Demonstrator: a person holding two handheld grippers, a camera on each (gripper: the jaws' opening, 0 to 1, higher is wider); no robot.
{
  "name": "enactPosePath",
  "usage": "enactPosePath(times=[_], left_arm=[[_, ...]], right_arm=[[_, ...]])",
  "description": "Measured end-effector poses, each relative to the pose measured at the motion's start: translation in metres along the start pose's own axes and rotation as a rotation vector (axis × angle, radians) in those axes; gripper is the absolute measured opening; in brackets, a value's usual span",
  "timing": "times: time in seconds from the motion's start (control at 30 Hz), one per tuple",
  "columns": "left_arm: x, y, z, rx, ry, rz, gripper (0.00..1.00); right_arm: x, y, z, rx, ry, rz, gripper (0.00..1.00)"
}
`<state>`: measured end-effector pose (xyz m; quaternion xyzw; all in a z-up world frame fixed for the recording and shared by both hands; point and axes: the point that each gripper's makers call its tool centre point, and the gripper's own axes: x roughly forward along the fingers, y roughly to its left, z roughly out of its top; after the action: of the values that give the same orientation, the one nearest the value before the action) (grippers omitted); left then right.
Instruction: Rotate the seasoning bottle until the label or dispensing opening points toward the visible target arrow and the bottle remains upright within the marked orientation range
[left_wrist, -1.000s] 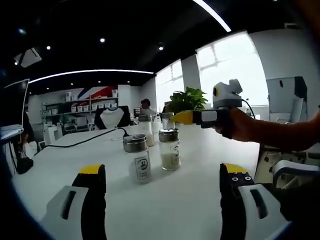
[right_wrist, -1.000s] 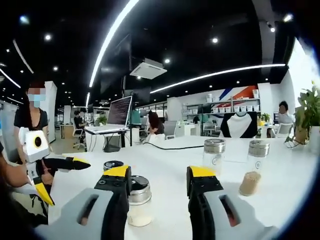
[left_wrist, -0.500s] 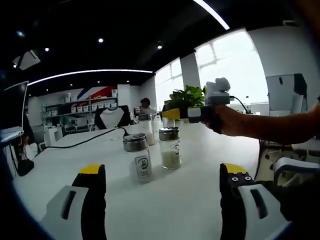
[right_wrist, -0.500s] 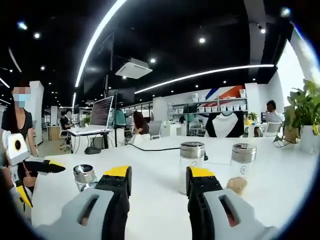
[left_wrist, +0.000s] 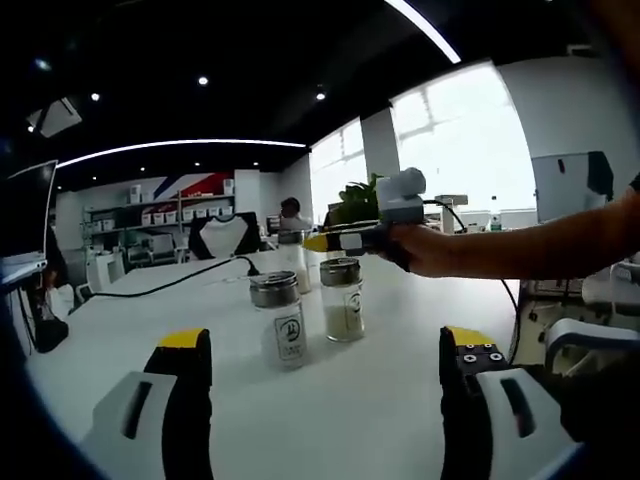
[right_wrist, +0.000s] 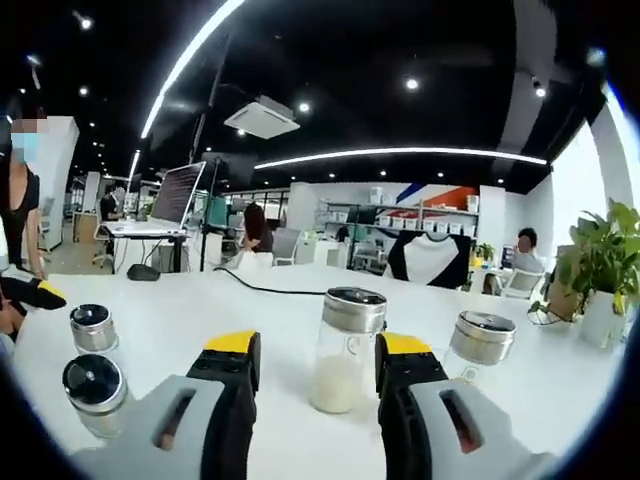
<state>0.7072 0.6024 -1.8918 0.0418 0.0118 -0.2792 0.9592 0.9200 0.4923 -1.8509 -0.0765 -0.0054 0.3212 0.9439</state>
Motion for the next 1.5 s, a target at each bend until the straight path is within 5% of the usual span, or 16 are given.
enactPosePath(times=[0.13, 0.4, 0.5, 0.7, 1.27, 1.5], left_arm=[[-0.001, 0.002, 0.001, -0.003, -0.003, -0.001, 1.00], [-0.001, 0.002, 0.000, 0.004, 0.003, -0.002, 1.00], [-0.002, 0.003, -0.002, 0.012, 0.013, -0.001, 0.99], [-0.001, 0.005, -0.004, 0.011, 0.017, 0.002, 0.99], [-0.009, 0.010, -0.003, 0.013, 0.008, 0.016, 0.99], [-0.008, 0.013, -0.005, 0.021, 0.016, 0.014, 0.98]], right_arm=[[0.017, -0.021, 0.001, 0.017, -0.007, -0.052, 0.46], [0.034, -0.027, -0.010, -0.012, 0.028, -0.083, 0.46], [0.044, -0.042, -0.014, 0.060, 0.031, -0.124, 0.47], [0.060, -0.047, -0.016, -0.010, 0.043, -0.131, 0.47], [0.074, -0.043, -0.014, 0.000, 0.042, -0.135, 0.40], [0.068, -0.035, -0.006, -0.027, 0.043, -0.073, 0.38]])
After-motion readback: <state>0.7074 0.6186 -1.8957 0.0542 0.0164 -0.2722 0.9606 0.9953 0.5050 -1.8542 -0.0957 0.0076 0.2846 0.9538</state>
